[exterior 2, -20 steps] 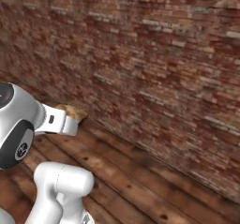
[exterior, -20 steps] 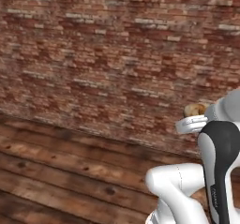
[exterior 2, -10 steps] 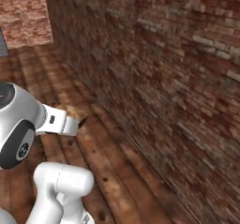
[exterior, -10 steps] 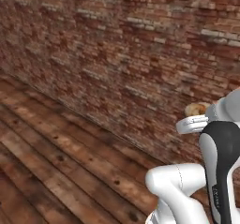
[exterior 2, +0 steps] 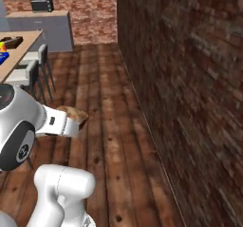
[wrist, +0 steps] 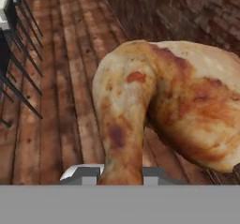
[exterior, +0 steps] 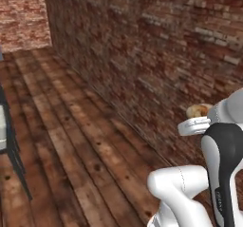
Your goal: Gather the tomato and garlic from the fridge and place them on a tray on the dining counter. Then gather the fish and chicken drumstick from the fridge and place them on the other tray.
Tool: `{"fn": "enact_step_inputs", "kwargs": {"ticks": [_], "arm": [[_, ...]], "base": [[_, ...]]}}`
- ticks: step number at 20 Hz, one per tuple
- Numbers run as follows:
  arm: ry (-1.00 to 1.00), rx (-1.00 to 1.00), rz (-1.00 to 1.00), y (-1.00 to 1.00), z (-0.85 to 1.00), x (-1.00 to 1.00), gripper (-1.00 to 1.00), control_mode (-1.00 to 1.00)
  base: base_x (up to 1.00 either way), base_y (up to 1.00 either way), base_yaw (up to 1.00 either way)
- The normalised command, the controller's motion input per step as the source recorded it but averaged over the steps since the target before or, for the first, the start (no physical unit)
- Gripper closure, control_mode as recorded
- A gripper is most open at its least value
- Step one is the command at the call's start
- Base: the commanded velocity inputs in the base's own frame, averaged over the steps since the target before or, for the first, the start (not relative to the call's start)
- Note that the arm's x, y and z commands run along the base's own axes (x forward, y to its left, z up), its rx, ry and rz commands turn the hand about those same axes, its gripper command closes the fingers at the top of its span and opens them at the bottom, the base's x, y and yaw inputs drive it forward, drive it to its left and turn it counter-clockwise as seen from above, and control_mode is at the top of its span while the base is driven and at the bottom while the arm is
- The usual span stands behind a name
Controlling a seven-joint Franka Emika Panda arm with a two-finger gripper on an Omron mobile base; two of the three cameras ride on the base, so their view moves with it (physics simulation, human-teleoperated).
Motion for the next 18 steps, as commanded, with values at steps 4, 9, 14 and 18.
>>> {"fn": "enact_step_inputs", "kwargs": {"ticks": [4, 9, 14, 18], "arm": [[0.0, 0.0, 0.0, 0.0, 0.0, 0.0, 1.0, 1.0], [0.0, 0.0, 0.0, 0.0, 0.0, 0.0, 1.0, 1.0], [0.0, 0.0, 0.0, 0.0, 0.0, 0.0, 1.0, 1.0], [0.0, 0.0, 0.0, 0.0, 0.0, 0.0, 1.0, 1.0]], "base": [[1.0, -0.48, 0.43], [1.0, -0.62, 0.35], [1.0, -0.6, 0.36], [1.0, -0.56, 0.37]]}}
